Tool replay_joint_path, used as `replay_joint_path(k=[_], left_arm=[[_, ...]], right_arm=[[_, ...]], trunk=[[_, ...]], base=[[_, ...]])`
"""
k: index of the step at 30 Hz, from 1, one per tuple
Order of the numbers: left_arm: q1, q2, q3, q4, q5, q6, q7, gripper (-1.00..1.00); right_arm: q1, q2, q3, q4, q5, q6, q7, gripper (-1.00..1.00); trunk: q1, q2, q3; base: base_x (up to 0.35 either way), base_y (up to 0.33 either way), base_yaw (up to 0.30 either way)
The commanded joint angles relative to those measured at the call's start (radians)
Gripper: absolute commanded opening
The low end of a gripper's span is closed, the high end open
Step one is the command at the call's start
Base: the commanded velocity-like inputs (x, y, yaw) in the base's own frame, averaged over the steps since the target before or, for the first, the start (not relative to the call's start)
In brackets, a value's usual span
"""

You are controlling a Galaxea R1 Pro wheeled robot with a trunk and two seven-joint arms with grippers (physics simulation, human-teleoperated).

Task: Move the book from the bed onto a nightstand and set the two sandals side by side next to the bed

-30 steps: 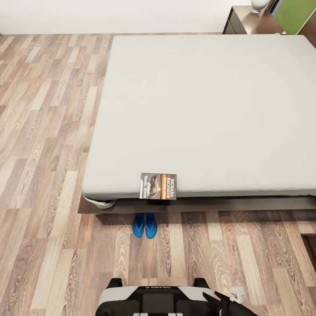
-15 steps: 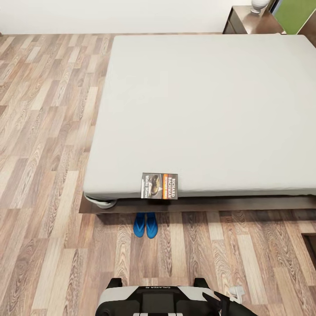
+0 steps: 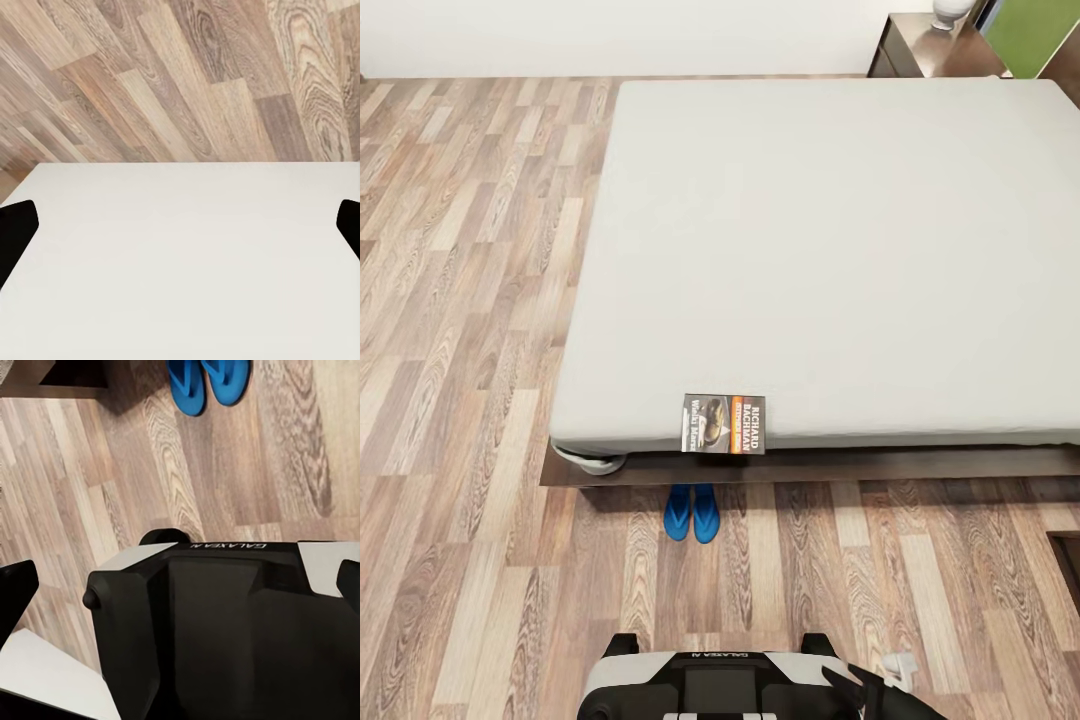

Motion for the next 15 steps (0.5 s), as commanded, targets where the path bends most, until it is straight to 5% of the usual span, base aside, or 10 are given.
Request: replay_joint_path(k=[1, 15], left_arm=[[0.000, 0.000, -0.008, 0.001, 0.003, -0.002, 0.004, 1.00], [0.000, 0.000, -0.008, 0.001, 0.003, -0.002, 0.004, 1.00]], right_arm=[[0.000, 0.000, -0.003, 0.000, -0.002, 0.000, 0.005, 1.00], [0.000, 0.001, -0.005, -0.003, -0.002, -0.001, 0.001, 1.00]], trunk=[[0.000, 0.000, 0.000], [0.000, 0.000, 0.000]], base=[[0.000, 0.000, 0.000], [0.000, 0.078, 0.000]])
